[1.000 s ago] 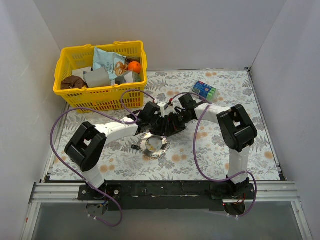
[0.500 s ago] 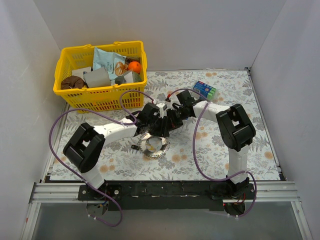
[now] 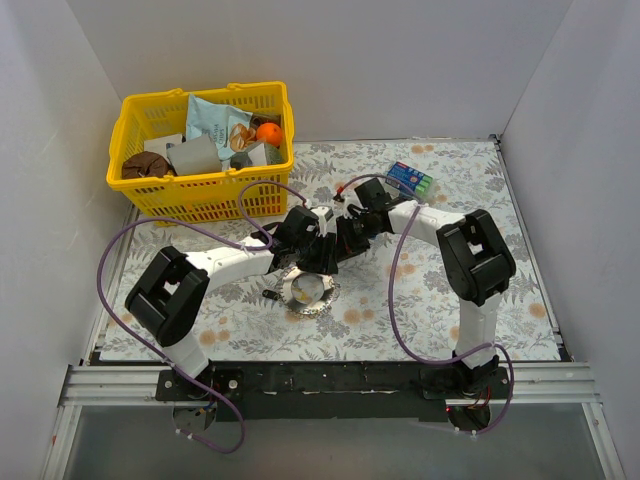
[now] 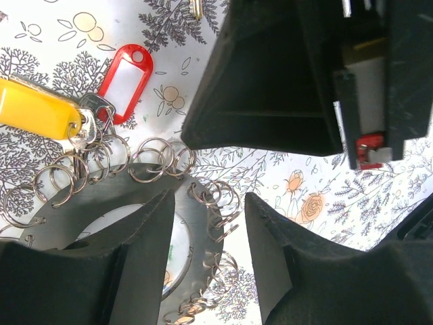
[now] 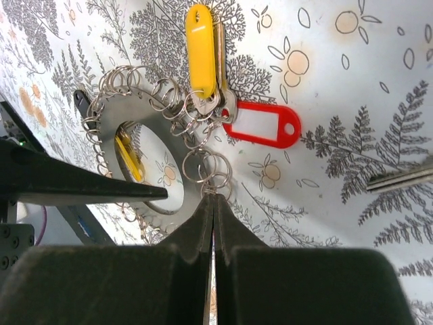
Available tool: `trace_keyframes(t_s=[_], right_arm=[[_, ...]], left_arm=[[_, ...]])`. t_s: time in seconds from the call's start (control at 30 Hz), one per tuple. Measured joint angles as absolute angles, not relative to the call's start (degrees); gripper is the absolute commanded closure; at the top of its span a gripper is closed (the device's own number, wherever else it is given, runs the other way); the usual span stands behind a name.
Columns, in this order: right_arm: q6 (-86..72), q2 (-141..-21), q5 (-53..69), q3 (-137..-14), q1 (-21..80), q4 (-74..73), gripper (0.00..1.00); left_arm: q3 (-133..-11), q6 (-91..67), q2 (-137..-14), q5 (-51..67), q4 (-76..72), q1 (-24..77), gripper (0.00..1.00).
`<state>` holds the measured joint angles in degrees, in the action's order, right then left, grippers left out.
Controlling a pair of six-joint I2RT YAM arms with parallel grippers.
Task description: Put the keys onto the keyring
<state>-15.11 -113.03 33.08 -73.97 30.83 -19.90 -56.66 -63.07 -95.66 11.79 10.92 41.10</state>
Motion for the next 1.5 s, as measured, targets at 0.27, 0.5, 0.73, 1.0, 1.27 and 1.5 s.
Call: trace_keyframes(t_s=[0.27, 0.5, 0.73, 1.0, 1.27, 1.5], right_arm=[[-14.7, -109.56, 31.66, -68.14, 30.85, -19.97, 0.99], [-14.98, -109.54, 32.42, -65.89, 31.9, -19.51, 0.99], [-15.33, -109.54, 33.26, -65.89, 32.82, -18.81, 0.99], [-15.35, -110.56, 33.21, -67.2, 32.8, -18.28, 0.99], [-15.94, -112.33, 33.17, -69.97, 32.8, -17.78, 0.99], [-16.14, -113.93, 33.17, -71.68, 32.8, -17.85, 0.99]], left_arm=[[-56.64, -63.05, -95.66, 11.55, 10.92, 41.1, 0.52], [-56.62, -63.07, -95.64, 11.31, 10.92, 41.1, 0.52], [-55.9, -63.07, -94.7, 11.03, 10.94, 41.1, 0.52], [-55.33, -63.29, -94.04, 10.87, 11.14, 41.1, 0.53], [-54.15, -63.96, -93.86, 10.9, 11.16, 41.1, 0.53], [-53.28, -64.42, -93.1, 10.87, 11.11, 41.1, 0.53]])
